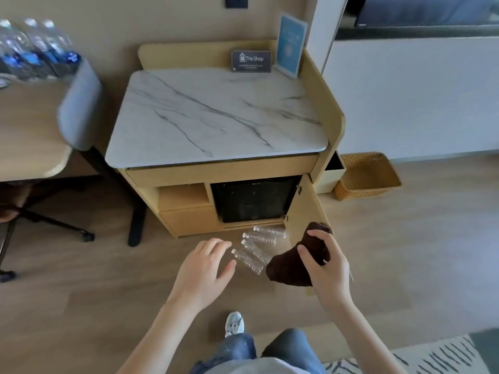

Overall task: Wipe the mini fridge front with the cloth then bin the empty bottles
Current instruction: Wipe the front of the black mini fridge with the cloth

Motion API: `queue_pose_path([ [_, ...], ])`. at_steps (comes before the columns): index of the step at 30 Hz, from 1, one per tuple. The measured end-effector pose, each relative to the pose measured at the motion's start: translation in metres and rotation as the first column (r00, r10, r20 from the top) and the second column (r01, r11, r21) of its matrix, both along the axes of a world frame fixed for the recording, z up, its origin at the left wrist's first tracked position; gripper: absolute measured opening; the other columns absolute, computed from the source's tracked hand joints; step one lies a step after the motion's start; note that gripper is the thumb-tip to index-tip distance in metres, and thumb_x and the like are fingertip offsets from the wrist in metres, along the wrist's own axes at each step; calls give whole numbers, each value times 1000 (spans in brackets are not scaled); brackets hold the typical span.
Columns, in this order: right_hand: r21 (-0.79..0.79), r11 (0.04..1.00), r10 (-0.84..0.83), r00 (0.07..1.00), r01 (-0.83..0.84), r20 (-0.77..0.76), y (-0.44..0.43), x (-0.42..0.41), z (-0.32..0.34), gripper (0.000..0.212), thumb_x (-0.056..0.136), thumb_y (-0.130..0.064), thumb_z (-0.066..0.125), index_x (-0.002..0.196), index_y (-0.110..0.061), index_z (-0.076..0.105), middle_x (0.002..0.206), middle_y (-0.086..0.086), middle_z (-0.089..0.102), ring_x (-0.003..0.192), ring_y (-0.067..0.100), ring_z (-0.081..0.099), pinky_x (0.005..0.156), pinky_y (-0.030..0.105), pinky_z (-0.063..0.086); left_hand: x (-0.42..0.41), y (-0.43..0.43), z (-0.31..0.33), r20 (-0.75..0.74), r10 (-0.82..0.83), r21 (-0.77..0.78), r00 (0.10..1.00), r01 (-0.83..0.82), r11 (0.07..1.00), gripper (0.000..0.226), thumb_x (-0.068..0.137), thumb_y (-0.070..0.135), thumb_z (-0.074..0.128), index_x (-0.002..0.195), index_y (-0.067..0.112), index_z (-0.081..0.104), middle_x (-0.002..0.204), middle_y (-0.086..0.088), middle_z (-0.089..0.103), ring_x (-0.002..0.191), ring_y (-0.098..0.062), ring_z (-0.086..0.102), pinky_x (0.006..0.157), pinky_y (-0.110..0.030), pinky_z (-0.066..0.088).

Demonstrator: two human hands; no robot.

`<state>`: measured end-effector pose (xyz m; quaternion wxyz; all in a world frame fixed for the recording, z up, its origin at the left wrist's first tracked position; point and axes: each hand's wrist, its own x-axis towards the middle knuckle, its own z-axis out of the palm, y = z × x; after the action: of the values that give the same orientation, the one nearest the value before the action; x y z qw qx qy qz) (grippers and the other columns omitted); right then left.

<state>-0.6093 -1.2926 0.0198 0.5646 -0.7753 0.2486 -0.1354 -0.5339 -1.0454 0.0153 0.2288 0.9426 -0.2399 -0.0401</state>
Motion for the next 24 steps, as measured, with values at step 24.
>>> queue_pose_path([
  [24,-89,974,195,973,-207,-126,-33,187,-191,49,89,-21,74,108,-61,54,106,-37,60,105,0,61,84,47,61,150,-66,-178,-96,154,-8,983,-156,988,36,95,33,58,128,16,62,120,4,63,107,-16,59,82,-26,50],
])
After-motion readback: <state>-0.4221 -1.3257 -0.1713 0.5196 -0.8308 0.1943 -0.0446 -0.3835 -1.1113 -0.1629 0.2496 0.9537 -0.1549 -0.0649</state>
